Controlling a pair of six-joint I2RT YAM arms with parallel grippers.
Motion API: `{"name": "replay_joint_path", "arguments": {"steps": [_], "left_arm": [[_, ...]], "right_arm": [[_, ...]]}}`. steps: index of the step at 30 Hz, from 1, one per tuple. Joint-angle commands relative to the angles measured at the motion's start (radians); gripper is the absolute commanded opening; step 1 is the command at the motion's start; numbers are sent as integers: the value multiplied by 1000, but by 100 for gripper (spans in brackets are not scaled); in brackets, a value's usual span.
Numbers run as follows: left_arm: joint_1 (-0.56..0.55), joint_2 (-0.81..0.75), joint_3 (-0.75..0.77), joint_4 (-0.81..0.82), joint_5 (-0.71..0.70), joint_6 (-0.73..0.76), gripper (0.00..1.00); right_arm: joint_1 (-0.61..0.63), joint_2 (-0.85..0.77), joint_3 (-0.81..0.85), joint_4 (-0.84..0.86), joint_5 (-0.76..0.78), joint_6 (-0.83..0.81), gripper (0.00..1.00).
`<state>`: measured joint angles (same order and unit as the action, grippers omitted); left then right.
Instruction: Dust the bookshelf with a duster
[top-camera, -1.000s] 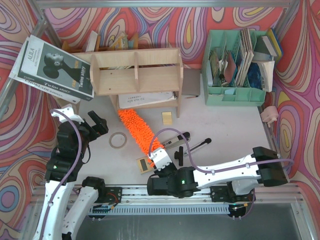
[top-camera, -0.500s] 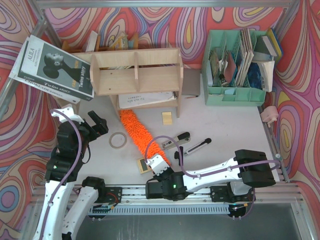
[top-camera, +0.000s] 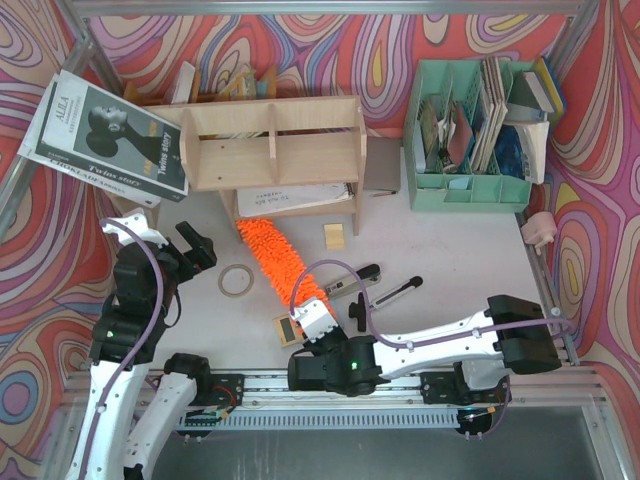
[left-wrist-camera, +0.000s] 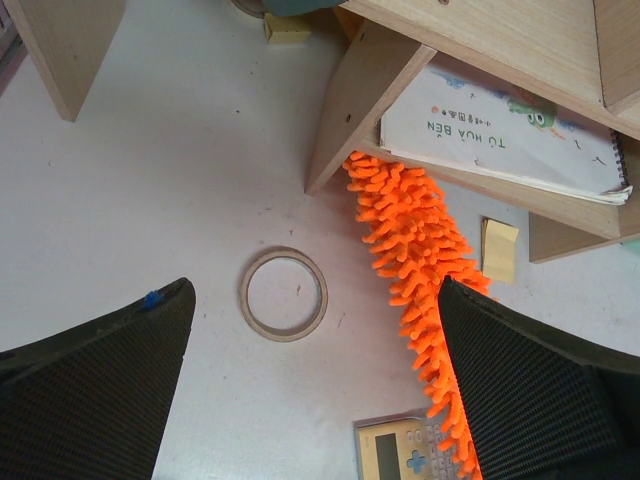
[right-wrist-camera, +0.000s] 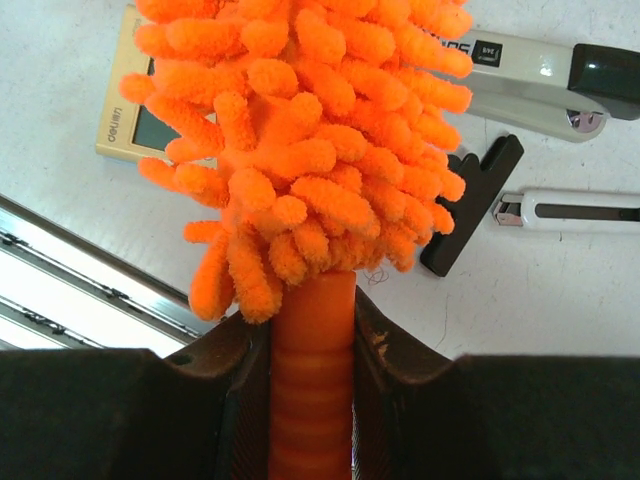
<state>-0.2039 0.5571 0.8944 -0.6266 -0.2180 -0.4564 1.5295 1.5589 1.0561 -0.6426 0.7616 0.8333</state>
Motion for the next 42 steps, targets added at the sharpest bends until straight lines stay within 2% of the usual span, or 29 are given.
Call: {"name": "replay_joint_path", "arguments": {"steps": [1, 7, 17, 24, 34, 42], "left_arm": [[6, -5, -12, -2, -9, -5, 99], [6, -1, -9, -7, -12, -8, 98], [6, -4, 7, -34, 7, -30, 98], [6, -13, -14, -35, 21, -34, 99], [6, -10, -9, -41, 0, -29, 98], [6, -15, -9, -44, -22, -30, 98]], "right_arm": [[-11, 32, -16, 53, 10, 2, 0], [-25, 87, -11, 54, -22, -2, 0], [-25, 2, 42, 62, 38, -90, 0], [-26, 12, 53, 82, 48, -88, 0], [-39, 42, 17, 64, -62, -63, 0], [-1, -21, -40, 31, -61, -35, 0]]}}
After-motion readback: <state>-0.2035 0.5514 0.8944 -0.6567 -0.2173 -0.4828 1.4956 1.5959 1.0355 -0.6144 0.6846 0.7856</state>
